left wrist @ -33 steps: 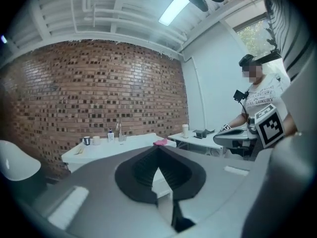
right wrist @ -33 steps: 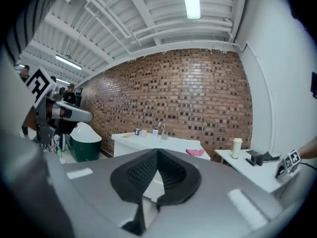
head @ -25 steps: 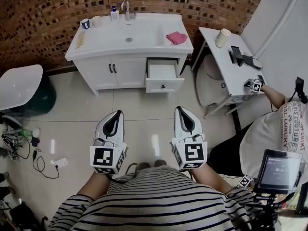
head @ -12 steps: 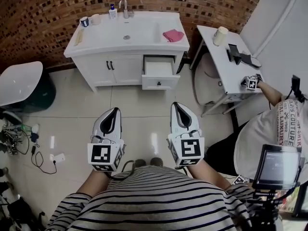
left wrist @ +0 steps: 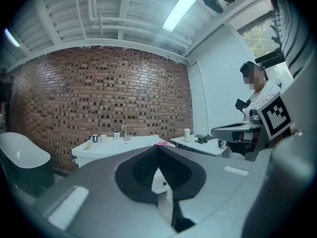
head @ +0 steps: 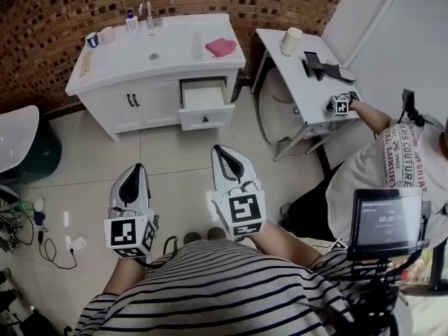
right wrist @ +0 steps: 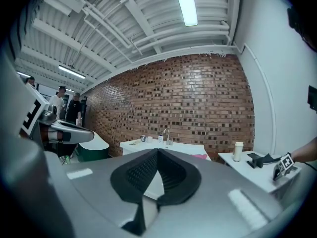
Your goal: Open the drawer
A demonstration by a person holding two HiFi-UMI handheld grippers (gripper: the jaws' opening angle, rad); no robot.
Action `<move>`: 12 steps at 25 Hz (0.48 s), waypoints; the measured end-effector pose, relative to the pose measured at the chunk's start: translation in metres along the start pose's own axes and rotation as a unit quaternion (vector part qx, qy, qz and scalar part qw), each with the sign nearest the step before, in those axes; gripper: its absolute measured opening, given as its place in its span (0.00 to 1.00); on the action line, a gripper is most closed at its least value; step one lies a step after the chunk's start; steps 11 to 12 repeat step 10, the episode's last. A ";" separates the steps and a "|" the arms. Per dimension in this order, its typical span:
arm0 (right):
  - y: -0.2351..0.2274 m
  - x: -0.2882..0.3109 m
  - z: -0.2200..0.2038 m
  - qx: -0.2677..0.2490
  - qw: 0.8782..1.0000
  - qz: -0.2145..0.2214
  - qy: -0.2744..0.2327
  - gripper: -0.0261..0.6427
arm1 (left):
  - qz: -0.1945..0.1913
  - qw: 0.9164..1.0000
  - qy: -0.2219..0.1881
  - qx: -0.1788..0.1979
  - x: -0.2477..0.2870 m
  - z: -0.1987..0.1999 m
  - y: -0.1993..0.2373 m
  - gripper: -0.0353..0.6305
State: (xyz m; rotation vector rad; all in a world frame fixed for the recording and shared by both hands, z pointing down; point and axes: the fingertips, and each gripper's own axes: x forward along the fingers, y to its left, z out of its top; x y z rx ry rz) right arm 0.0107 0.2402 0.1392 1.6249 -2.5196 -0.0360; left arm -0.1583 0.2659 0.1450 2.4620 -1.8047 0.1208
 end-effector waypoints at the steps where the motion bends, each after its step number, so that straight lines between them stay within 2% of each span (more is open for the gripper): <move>1: -0.002 -0.001 0.000 -0.001 1.000 0.000 0.001 0.04 | -0.002 1.000 0.002 -0.001 0.002 0.000 -0.003 0.07; 12: 0.003 0.006 0.001 -0.006 1.000 0.009 0.007 0.04 | -0.007 1.000 0.009 0.004 0.009 -0.001 -0.003 0.07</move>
